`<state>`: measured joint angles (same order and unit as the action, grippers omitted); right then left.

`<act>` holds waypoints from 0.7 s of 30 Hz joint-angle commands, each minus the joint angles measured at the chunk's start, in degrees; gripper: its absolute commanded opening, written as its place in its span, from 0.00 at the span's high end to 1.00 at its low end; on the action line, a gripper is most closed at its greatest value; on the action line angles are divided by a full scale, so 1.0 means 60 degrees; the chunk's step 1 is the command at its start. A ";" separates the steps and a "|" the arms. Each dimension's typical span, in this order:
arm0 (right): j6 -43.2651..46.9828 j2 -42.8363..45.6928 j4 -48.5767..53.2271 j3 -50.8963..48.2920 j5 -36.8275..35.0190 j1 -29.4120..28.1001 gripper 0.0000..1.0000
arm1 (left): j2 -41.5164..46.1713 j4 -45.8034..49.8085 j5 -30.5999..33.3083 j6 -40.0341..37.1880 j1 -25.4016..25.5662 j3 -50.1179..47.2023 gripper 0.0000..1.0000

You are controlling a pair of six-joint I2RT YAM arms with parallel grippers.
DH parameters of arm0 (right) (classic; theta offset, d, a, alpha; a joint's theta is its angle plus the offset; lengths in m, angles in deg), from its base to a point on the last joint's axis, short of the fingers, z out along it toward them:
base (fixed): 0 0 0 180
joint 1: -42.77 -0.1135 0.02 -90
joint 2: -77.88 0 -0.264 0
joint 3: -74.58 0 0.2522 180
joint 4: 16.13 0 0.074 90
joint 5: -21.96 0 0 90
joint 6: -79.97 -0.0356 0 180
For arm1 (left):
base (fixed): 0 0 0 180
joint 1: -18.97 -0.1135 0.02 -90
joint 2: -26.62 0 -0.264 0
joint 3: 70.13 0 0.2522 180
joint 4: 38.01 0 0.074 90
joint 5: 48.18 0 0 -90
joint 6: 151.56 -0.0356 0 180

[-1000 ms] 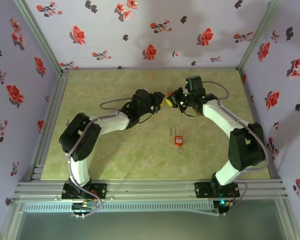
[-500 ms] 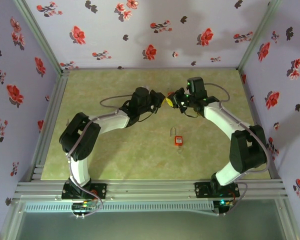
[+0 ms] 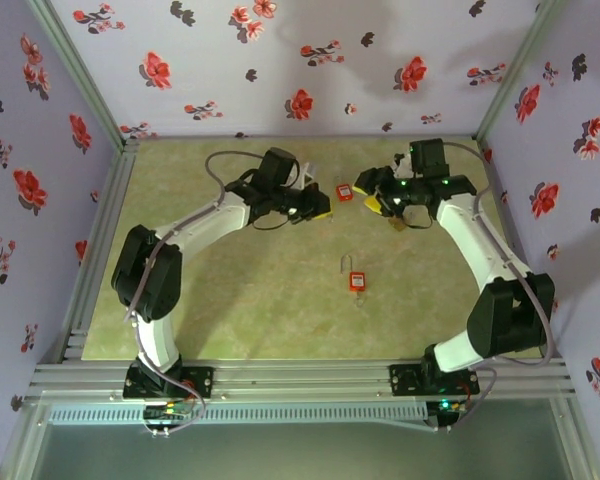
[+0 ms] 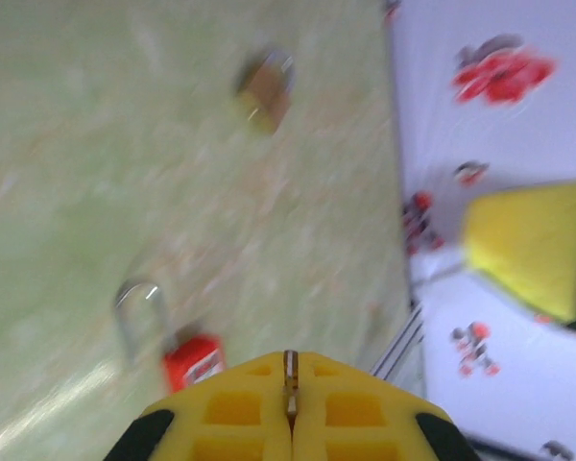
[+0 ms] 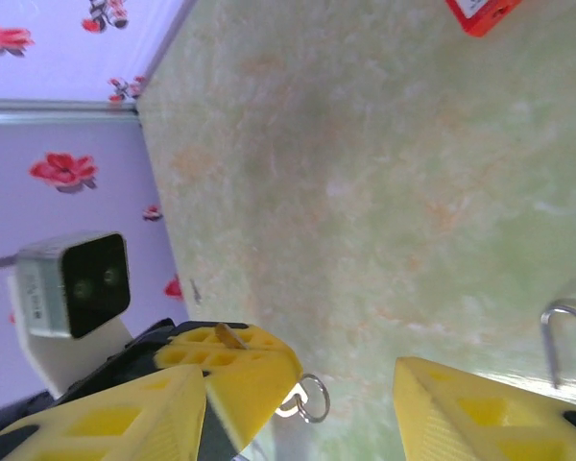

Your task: Unlock with the key

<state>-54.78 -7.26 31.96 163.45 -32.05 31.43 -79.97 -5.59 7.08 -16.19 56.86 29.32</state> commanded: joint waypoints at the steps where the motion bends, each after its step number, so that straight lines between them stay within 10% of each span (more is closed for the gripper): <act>1: 0.1434 -0.0165 0.1661 0.0173 -0.0078 -0.0011 0.45 | -0.0525 0.4030 -0.0376 -0.2696 -0.0118 0.0353 1.00; 7: 0.1609 -0.0292 0.1460 -0.0481 0.0036 -0.0377 0.45 | -0.0870 0.4793 -0.0532 -0.3954 0.0259 0.0264 1.00; 21: 0.1217 0.1415 -0.1353 -0.2441 0.2315 -0.0049 0.51 | -0.0014 0.0877 -0.3574 -0.3006 0.0451 -0.0087 1.00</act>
<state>-48.72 -3.96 27.98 150.19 -22.67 29.25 -83.33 7.46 -8.57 -37.00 60.77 29.32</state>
